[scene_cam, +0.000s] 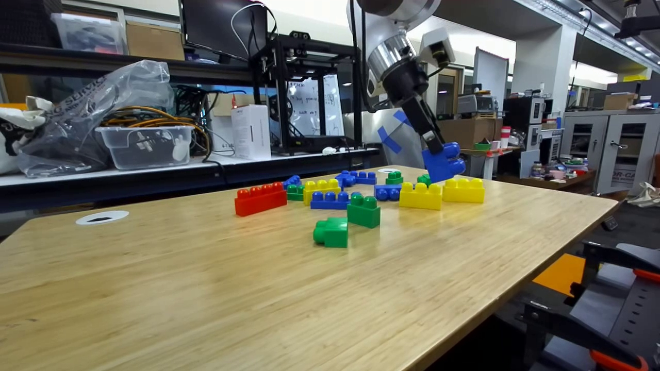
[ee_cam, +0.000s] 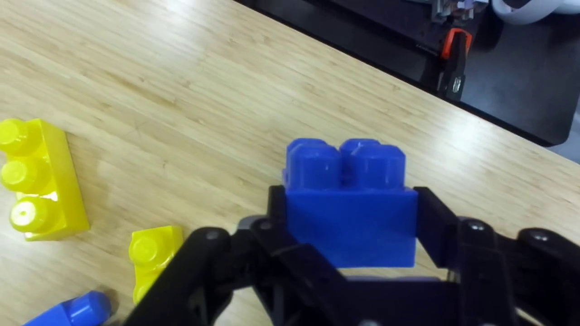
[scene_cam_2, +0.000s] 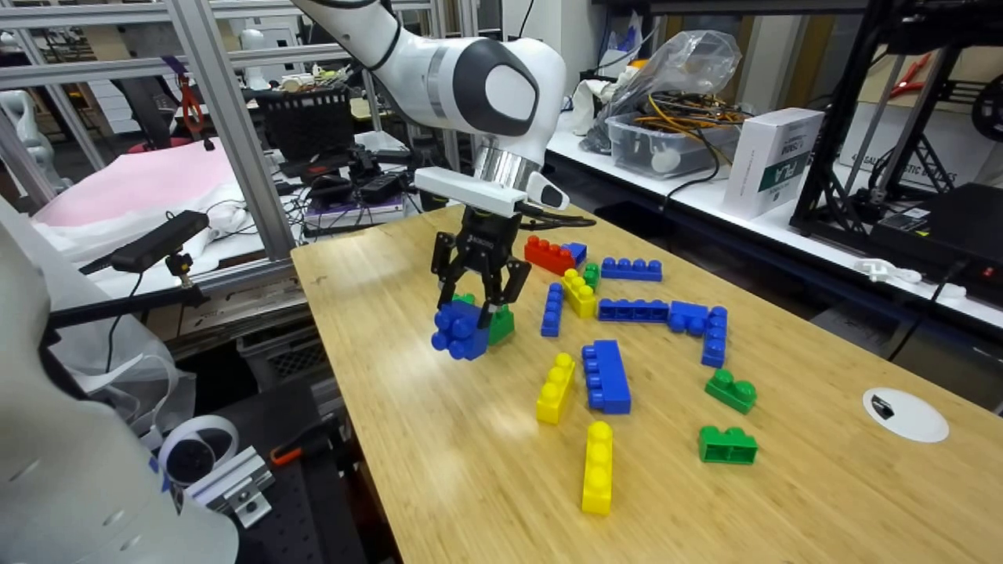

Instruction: Move the blue square building block forward, place a green building block on top of the blue square block

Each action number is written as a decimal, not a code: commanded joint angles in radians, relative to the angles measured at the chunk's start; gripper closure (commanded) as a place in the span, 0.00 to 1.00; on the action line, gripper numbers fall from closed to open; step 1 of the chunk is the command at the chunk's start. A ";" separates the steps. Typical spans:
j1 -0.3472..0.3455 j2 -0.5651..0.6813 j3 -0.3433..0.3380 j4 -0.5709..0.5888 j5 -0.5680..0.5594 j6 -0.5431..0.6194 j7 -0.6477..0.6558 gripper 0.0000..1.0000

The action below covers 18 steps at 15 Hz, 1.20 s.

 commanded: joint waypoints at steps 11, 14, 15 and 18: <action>0.004 0.391 -0.012 0.345 -0.087 -0.265 0.100 0.56; 0.011 0.451 -0.012 0.396 -0.096 -0.335 0.106 0.56; 0.012 0.465 -0.010 0.412 -0.097 -0.364 0.103 0.56; 0.013 0.506 -0.010 0.450 -0.108 -0.427 0.098 0.56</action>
